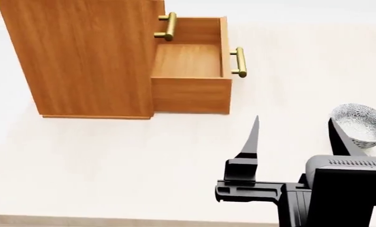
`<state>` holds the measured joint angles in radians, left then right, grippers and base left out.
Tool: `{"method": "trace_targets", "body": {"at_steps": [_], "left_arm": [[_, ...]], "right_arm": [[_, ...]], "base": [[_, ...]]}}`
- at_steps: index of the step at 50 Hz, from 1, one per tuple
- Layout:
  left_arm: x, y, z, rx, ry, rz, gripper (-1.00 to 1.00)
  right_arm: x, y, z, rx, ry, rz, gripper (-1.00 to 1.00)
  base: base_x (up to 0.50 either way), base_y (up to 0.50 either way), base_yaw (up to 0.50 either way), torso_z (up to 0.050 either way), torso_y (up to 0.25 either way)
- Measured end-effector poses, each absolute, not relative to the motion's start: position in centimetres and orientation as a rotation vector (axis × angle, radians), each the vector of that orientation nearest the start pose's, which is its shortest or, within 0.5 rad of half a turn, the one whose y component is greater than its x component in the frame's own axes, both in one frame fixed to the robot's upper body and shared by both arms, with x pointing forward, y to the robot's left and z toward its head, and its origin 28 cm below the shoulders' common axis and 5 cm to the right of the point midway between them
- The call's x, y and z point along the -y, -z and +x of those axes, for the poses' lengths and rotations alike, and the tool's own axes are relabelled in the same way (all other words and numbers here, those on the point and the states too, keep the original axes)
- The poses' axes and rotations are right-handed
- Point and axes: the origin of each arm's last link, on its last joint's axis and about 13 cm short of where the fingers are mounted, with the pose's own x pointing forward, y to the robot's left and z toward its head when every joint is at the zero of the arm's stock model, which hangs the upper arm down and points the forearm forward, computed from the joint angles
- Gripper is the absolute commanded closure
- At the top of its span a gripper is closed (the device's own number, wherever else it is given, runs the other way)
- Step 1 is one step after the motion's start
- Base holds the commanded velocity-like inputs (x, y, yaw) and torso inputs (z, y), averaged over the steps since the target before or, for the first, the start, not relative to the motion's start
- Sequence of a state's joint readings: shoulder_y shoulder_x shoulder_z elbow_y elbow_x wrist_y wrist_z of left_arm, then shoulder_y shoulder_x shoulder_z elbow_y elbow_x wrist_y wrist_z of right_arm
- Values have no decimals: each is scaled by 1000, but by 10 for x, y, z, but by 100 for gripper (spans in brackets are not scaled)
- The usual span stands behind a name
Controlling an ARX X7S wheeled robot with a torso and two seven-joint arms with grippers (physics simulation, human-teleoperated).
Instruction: Put the bowl in the bottom drawer of the cabinet and close it.
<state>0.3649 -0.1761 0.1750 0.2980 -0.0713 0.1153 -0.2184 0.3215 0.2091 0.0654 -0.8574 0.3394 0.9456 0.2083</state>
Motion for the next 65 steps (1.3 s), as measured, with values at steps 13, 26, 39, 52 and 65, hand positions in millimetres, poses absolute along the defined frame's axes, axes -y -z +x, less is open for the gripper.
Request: {"method": "trace_targets", "body": {"at_steps": [13, 26, 39, 52, 65], "left_arm": [[-202, -19, 124, 28, 3, 24, -100], [-203, -19, 124, 28, 1, 28, -100], [-202, -19, 124, 28, 3, 28, -100], [-202, -19, 124, 31, 2, 32, -100], [-202, -19, 124, 29, 3, 32, -100]], "right_arm": [[117, -186, 208, 218, 11, -1, -100], [115, -182, 207, 207, -3, -4, -100], [116, -178, 207, 196, -15, -7, -100], [116, -178, 208, 200, -13, -11, -100], [116, -177, 209, 199, -8, -10, -100]], "base": [[0, 500, 0, 0, 0], [0, 218, 0, 0, 0], [476, 0, 0, 0, 0], [423, 0, 0, 0, 0], [0, 0, 0, 0, 0]]}}
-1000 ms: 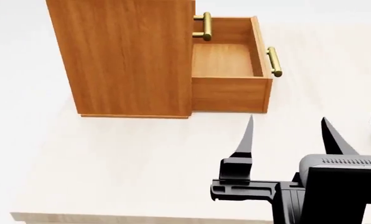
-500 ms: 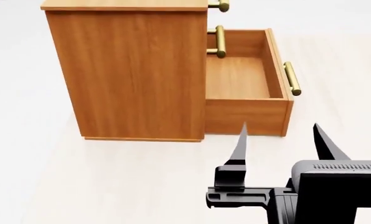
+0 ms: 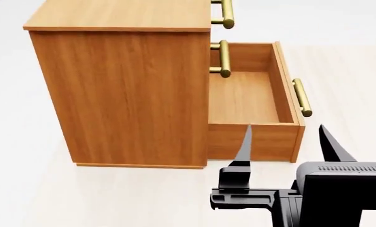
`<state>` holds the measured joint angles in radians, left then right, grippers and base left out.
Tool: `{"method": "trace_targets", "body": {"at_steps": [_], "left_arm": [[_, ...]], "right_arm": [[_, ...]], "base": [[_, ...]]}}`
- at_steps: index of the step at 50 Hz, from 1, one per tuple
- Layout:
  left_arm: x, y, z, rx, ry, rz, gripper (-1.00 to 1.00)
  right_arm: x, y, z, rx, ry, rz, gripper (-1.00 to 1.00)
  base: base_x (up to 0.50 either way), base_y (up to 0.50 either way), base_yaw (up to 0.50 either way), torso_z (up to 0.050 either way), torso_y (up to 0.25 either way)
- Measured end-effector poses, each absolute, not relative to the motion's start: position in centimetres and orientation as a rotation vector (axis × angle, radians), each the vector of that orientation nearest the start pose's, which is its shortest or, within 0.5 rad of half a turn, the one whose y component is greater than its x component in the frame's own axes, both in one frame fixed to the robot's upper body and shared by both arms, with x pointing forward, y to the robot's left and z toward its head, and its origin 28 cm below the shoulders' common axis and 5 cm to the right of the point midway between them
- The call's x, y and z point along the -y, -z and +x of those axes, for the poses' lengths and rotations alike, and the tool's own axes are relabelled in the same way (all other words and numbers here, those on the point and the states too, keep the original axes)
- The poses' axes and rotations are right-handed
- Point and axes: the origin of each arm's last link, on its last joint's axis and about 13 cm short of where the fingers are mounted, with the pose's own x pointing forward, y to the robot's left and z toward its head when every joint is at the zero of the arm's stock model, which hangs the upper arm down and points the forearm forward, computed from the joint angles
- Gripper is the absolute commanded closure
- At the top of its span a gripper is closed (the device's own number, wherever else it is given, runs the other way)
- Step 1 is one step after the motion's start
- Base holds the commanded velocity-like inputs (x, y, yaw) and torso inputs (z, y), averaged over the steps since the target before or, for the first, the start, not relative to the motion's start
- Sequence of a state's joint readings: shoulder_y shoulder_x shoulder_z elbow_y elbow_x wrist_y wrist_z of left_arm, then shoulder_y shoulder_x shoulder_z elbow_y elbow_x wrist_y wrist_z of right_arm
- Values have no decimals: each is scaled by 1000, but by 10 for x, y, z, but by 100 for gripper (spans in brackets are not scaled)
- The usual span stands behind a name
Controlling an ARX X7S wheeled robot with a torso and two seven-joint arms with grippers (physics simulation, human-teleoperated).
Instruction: Put the bowl in the bottom drawer of the cabinet and close it.
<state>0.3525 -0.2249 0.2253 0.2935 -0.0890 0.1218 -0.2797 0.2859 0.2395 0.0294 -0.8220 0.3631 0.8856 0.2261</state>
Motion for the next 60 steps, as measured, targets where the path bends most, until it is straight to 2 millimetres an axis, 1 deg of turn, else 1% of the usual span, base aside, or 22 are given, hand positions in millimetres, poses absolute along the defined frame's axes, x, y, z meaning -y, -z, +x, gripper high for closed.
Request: {"method": "trace_targets", "body": {"at_steps": [7, 48, 52, 60], "left_arm": [[-201, -19, 124, 28, 4, 31, -100], [-201, -19, 124, 31, 5, 35, -100], [-202, -19, 124, 31, 5, 34, -100], [-202, -19, 124, 30, 5, 34, -100]], "right_arm": [[117, -176, 209, 188, -12, -8, -100], [118, -172, 210, 187, -22, -10, -100], [119, -172, 212, 175, -19, -9, -100], [122, -168, 219, 139, 11, -66, -100]], "base": [[250, -177, 0, 0, 0], [497, 0, 0, 0, 0], [0, 0, 0, 0, 0], [0, 0, 0, 0, 0]]}}
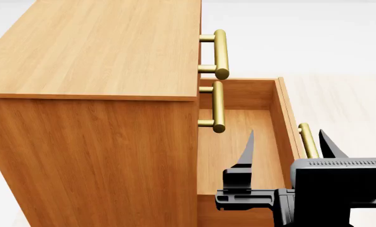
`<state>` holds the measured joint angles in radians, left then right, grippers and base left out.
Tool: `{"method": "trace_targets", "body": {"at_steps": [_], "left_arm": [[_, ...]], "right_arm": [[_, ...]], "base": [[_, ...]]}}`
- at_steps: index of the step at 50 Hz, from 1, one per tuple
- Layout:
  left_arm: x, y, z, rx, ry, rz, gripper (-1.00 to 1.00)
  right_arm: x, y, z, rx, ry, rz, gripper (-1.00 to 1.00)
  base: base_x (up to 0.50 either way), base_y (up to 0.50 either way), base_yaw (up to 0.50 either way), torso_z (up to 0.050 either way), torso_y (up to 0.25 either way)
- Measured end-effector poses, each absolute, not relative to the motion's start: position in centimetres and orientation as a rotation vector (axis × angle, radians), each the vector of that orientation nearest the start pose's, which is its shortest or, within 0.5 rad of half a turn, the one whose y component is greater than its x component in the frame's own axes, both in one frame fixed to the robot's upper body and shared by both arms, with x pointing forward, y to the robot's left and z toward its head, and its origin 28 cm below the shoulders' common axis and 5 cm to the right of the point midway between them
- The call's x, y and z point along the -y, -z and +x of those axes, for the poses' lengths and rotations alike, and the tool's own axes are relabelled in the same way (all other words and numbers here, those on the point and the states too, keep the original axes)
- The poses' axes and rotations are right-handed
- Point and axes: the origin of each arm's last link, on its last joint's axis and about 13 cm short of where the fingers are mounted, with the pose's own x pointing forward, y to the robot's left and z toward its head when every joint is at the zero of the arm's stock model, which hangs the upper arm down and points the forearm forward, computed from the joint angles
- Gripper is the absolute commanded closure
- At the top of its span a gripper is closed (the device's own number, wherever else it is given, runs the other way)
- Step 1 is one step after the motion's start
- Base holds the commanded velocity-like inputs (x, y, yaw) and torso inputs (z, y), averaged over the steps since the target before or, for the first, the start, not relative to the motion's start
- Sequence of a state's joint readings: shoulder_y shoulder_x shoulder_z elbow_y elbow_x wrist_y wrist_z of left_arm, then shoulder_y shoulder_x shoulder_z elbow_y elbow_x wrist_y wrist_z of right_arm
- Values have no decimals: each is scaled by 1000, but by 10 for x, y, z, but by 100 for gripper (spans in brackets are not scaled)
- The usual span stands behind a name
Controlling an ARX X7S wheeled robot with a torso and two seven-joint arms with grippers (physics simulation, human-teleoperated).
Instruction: Put the bowl in the bottom drawer of the cabinet and close it.
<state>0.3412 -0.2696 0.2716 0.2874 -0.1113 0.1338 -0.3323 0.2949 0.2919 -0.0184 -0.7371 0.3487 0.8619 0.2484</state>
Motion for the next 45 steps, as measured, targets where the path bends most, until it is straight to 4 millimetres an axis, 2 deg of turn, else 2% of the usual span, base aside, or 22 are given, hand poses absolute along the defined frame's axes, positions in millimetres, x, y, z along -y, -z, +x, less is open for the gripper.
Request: {"method": "trace_targets", "body": {"at_steps": [25, 45], "left_arm": [[-202, -19, 124, 30, 6, 30, -100], [-201, -20, 123, 31, 7, 31, -100]], "right_arm": [[133, -160, 269, -98, 98, -108, -100], [139, -151, 295, -261, 108, -107, -100]], "base": [[0, 0, 0, 0, 0], [0, 0, 0, 0, 0]]}}
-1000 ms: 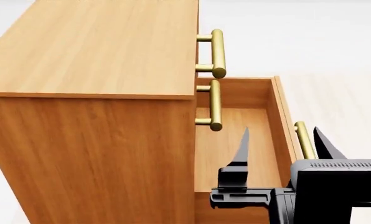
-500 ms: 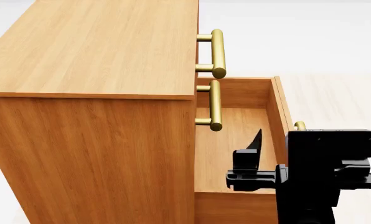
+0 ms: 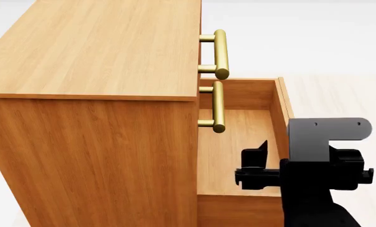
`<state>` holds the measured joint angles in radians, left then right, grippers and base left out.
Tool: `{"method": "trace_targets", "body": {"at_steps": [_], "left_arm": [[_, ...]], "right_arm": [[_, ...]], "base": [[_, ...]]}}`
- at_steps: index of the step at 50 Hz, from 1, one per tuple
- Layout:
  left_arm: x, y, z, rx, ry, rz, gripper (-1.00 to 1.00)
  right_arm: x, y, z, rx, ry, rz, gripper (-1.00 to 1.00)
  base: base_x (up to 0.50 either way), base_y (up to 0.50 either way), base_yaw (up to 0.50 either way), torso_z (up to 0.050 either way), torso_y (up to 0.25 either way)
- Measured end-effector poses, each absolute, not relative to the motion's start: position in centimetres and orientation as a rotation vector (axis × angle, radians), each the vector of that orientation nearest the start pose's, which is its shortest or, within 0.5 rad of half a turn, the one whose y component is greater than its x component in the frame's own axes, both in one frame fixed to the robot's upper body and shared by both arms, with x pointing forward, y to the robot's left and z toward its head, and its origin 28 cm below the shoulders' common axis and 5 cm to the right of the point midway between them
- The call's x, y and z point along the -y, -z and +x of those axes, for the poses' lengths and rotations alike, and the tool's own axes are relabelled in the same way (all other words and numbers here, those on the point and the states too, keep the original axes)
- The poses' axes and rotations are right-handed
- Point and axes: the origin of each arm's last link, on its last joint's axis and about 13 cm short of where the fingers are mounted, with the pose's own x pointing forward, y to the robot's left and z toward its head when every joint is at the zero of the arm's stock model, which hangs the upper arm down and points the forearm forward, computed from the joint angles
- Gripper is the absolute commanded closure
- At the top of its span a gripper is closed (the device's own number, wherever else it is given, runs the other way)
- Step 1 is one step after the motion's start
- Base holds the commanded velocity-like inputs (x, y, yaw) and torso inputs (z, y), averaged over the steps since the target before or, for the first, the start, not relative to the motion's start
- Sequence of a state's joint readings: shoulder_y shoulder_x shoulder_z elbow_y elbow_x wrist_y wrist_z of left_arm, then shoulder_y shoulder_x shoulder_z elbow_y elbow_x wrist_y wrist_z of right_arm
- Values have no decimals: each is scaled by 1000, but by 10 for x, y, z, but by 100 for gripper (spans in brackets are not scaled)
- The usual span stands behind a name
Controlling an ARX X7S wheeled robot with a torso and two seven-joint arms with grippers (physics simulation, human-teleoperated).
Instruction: Put the bowl in the bottom drawer of the cabinet and close it.
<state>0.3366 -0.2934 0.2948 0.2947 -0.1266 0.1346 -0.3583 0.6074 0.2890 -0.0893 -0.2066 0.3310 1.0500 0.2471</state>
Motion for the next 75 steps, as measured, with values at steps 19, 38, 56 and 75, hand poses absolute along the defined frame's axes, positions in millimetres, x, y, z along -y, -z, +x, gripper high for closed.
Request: {"method": "trace_targets", "body": {"at_steps": [19, 38, 56, 75], "left_arm": [[-201, -20, 123, 32, 6, 33, -100], [-201, -20, 124, 33, 7, 34, -100], [-201, -20, 123, 33, 7, 35, -100], [-201, -20, 123, 33, 6, 35, -100]], "right_arm": [[145, -148, 304, -389, 126, -88, -100], [149, -147, 308, -489, 137, -51, -100], [153, -145, 314, -558, 159, -16, -100], [160, -140, 319, -551, 185, 3, -100]], "base": [[0, 0, 0, 0, 0], [0, 0, 0, 0, 0], [0, 0, 0, 0, 0], [0, 0, 0, 0, 0]]}}
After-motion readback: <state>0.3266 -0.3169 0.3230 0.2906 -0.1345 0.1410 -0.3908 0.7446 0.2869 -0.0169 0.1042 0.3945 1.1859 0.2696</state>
